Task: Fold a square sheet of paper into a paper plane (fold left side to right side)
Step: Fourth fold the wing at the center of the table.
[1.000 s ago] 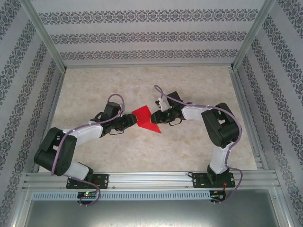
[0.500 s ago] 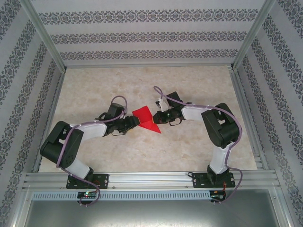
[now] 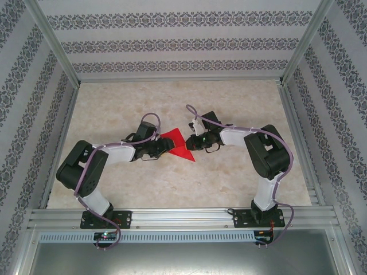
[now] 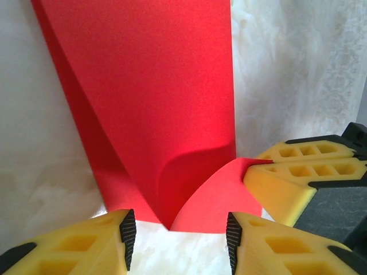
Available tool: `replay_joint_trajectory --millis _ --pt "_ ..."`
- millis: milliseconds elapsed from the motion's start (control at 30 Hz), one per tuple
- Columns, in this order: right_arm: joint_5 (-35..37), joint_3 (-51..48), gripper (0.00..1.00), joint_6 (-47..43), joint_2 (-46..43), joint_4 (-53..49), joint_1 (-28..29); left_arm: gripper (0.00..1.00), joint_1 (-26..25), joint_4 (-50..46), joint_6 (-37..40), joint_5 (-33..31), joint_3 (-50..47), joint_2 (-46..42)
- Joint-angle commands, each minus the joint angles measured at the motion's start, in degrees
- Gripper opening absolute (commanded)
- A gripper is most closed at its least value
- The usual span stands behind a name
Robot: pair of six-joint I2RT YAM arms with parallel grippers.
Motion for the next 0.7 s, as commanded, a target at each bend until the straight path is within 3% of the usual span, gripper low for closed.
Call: replay_joint_trajectory --millis 0,133,233,333,500,667 --pt "0.4 0.6 0.09 -1.1 -1.9 -0.5 -0.6 0.44 -0.9 3.0 -1.2 0.8 1.5 1.0" --pt "3.3 -0.4 0.25 -1.5 -5.5 -0.6 -0.6 0.43 -1.1 4.0 -1.9 1.1 2.2 1.4" --pt "9.1 -1.9 0.42 -2.2 -9.8 -1.6 -0.6 0.43 -1.1 4.1 -2.2 1.3 2.6 1.1" --pt "14.3 -3.7 0.53 -4.2 -14.3 -2.9 0.4 0.43 -1.2 3.6 -2.2 1.1 2.8 0.6" --pt "20.4 -7.0 0.56 -8.2 -19.3 -4.4 6.1 0.43 -1.2 2.7 -2.4 0.7 3.1 -0.7" --pt "24.9 -11.6 0.55 -8.6 -19.5 1.2 12.9 0.42 -1.2 2.0 -3.6 0.2 3.6 -1.7"
